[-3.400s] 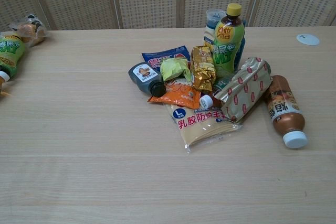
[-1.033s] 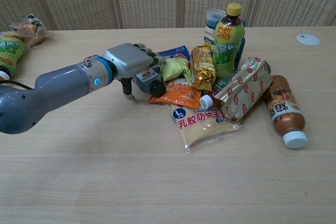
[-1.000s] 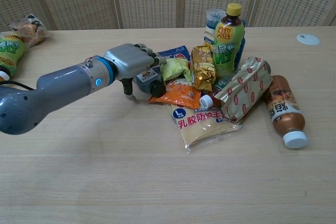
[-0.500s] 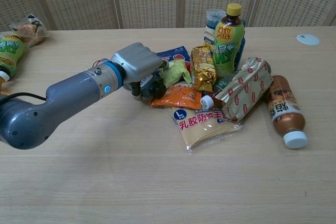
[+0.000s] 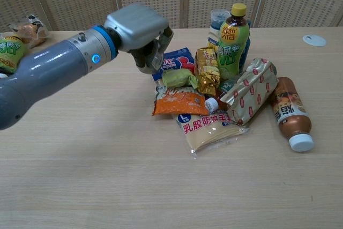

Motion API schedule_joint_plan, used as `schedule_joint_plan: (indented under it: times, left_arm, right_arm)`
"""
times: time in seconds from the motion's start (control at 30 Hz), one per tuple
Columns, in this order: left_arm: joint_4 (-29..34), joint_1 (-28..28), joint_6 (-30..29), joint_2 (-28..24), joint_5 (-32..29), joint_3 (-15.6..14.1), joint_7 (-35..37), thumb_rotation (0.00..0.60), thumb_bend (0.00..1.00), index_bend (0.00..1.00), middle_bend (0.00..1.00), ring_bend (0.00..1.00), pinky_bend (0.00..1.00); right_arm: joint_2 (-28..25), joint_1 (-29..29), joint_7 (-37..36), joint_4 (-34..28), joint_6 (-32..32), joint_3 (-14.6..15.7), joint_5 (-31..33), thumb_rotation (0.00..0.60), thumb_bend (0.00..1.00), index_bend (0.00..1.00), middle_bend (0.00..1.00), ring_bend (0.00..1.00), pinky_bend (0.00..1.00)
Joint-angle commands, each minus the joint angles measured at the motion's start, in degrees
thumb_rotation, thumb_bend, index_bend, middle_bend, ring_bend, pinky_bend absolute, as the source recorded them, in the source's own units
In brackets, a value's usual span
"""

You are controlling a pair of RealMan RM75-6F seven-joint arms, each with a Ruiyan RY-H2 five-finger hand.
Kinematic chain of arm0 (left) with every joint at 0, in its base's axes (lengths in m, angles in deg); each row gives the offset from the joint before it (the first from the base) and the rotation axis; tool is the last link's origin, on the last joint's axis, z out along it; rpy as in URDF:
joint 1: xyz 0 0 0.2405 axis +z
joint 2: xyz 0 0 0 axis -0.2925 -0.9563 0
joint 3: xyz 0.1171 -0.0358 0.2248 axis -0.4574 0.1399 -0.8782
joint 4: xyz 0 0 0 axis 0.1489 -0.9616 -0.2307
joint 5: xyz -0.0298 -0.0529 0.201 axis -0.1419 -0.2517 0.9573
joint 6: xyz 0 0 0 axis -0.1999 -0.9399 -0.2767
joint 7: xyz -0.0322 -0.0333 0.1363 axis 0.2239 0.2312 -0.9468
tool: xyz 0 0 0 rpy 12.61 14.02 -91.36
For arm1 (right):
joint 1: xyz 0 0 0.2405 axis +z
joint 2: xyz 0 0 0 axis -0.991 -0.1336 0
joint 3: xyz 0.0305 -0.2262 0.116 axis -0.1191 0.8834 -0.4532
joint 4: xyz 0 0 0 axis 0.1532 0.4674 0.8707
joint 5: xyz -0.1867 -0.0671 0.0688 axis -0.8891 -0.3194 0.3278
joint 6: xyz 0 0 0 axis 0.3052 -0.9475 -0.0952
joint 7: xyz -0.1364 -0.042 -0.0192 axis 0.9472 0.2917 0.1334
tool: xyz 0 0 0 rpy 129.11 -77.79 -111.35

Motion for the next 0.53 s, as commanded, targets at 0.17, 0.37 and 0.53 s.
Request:
schedule_joint_plan:
  times: [0.17,0.37,0.53]
  left_arm:
    - [23.0,3.5,-6.7,-15.7,-2.7,3.6,-10.4,0.600,0.00,0.61,0.87,0.71,0.68]
    - [37.1,5.7,-10.8,-25.6,-4.1,5.7,-15.6,0.600,0.00,0.61,0.87,0.71,0.68]
    - [45.5,7.0,-13.0,-32.3,-5.2,6.8,-18.3,0.600,0.00,0.61,0.87,0.71,0.68]
  right_arm:
    - [-0.7,-0.5,-0.2,-1.5,-1.6,0.4,-2.0,0.600,0.00,0.00,0.00,0.00,0.00]
    - [-1.6,-1.0,-1.0,-2.8,-3.1,0.8,-3.7,0.600,0.00,0.00,0.00,0.00,0.00]
    - [-2.3,-1.5,-1.6,-3.7,-4.4,1.0,-4.8,0.600,0.00,0.00,0.00,0.00,0.00]
